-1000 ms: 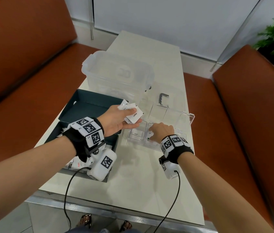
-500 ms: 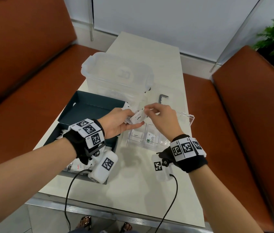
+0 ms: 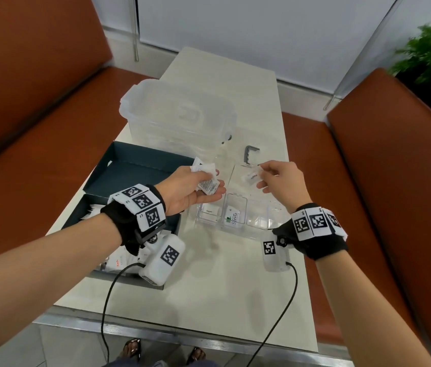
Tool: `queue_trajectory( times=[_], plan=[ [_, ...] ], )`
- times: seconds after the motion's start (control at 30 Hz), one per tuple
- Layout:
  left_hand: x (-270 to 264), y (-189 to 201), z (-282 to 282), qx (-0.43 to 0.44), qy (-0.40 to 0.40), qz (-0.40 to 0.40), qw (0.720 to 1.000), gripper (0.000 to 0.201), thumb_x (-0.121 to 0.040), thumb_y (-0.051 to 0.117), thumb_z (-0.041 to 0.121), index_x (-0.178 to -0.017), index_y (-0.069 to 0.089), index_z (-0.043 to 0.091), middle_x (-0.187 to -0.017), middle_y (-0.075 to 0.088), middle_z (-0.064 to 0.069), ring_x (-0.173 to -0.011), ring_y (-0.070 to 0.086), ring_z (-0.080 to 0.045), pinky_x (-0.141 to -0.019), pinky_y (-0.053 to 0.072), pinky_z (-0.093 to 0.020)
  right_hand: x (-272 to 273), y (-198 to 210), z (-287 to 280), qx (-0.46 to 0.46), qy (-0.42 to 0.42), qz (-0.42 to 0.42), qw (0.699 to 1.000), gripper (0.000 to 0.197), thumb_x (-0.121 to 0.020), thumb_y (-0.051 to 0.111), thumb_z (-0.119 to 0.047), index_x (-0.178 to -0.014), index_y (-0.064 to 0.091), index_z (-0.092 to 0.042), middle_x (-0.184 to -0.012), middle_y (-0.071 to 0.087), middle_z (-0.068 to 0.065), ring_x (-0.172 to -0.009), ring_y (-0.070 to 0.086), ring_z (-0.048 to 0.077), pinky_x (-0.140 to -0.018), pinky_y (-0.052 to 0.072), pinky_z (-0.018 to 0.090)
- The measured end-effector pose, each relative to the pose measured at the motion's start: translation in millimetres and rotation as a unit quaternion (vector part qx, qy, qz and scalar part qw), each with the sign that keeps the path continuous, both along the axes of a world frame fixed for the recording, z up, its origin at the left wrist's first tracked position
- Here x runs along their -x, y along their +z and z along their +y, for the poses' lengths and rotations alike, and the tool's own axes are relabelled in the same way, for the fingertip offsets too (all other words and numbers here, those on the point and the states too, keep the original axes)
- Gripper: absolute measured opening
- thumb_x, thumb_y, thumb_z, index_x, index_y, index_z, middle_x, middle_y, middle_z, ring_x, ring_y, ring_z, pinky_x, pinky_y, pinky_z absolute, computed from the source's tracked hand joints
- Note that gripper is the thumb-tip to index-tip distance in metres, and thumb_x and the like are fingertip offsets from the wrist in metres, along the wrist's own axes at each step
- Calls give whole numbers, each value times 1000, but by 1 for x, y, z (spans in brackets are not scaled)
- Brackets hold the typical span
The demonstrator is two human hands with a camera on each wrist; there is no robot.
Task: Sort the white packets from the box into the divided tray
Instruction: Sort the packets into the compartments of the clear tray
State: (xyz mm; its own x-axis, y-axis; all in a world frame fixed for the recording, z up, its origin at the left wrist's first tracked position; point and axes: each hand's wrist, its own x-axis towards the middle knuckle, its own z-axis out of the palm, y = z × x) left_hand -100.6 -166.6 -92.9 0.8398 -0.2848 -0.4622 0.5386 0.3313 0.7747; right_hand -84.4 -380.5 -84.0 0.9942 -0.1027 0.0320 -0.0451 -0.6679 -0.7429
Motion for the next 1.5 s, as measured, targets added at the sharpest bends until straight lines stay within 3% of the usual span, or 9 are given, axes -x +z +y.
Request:
queue_trajectory(
  times=[0.1, 0.27, 0.5, 0.77, 0.97, 1.17, 1.33, 1.43, 1.5],
  plan=[
    [-1, -2, -4, 0, -5, 5, 1000, 25, -101, 44, 3, -122, 54, -5, -112, 63, -26, -93, 68, -33, -74, 60, -38, -4, -16, -19, 149, 4, 68, 986, 26, -92, 49, -1, -109, 68, -7, -94, 71, 16, -82, 68, 25, -81, 56, 35],
    [-1, -5, -11, -4, -20, 4, 1000, 20, -101, 43, 3, -116, 56, -3, -107, 65, -24, -93, 69, -32, -73, 61, -37, 0, -50, -20, 272, 32, 166, 947, 19, -89, 54, -6, -97, 67, -17, -104, 65, 9, -91, 65, 27, -85, 55, 39],
    [-2, -4, -15, -11, -24, 8, 1000, 23, -101, 43, 3, -121, 53, -3, -109, 64, -24, -92, 69, -31, -74, 61, -37, -3, -81, -14, 381, 47, 166, 908, 16, -89, 54, -17, -89, 62, -31, -93, 68, -5, -97, 61, 20, -97, 28, 40],
    [-1, -4, -18, -16, -27, 7, 999, 27, -102, 41, 3, -126, 50, -5, -105, 64, -23, -88, 69, -29, -71, 61, -35, -6, -93, -16, 471, 93, 146, 865, 23, -88, 61, -28, -110, 63, -36, -104, 69, -10, -106, 57, 19, -96, 27, 40],
    [-2, -6, -19, -18, -24, 12, 999, 28, -102, 42, 3, -126, 51, -5, -109, 64, -25, -90, 69, -30, -73, 60, -37, -6, -97, -15, 537, 111, 144, 824, 25, -84, 67, -36, -109, 63, -36, -103, 67, -11, -106, 53, 19, -98, 26, 42],
    [-1, -7, -18, -15, -26, 15, 999, 28, -101, 42, 3, -127, 50, -5, -109, 64, -24, -89, 69, -30, -72, 61, -36, -6, -95, -14, 526, 116, 138, 831, 20, -83, 68, -44, -103, 64, -41, -101, 67, -15, -104, 53, 17, -98, 25, 42],
    [0, -6, -17, -13, -34, 14, 999, 29, -101, 44, 2, -128, 49, -6, -118, 62, -29, -94, 69, -33, -73, 61, -37, 2, -79, -15, 489, 103, 131, 856, 23, -86, 64, -42, -109, 64, -39, -106, 67, -15, -106, 53, 16, -96, 26, 40],
    [0, -6, -15, -20, -38, 5, 999, 27, -98, 50, 3, -124, 53, -5, -112, 67, -27, -88, 72, -32, -63, 61, -32, 7, -55, -13, 412, 46, 52, 909, 19, -93, 55, -29, -106, 66, -36, -104, 69, -13, -101, 59, 16, -91, 29, 38],
    [-1, -7, -14, -32, -29, -6, 999, 28, -95, 58, 4, -121, 57, -4, -109, 68, -25, -86, 73, -32, -58, 59, -27, 13, -36, -4, 290, 21, -29, 956, 20, -94, 53, -23, -103, 69, -31, -99, 71, -11, -95, 63, 15, -92, 38, 35]
  ],
)
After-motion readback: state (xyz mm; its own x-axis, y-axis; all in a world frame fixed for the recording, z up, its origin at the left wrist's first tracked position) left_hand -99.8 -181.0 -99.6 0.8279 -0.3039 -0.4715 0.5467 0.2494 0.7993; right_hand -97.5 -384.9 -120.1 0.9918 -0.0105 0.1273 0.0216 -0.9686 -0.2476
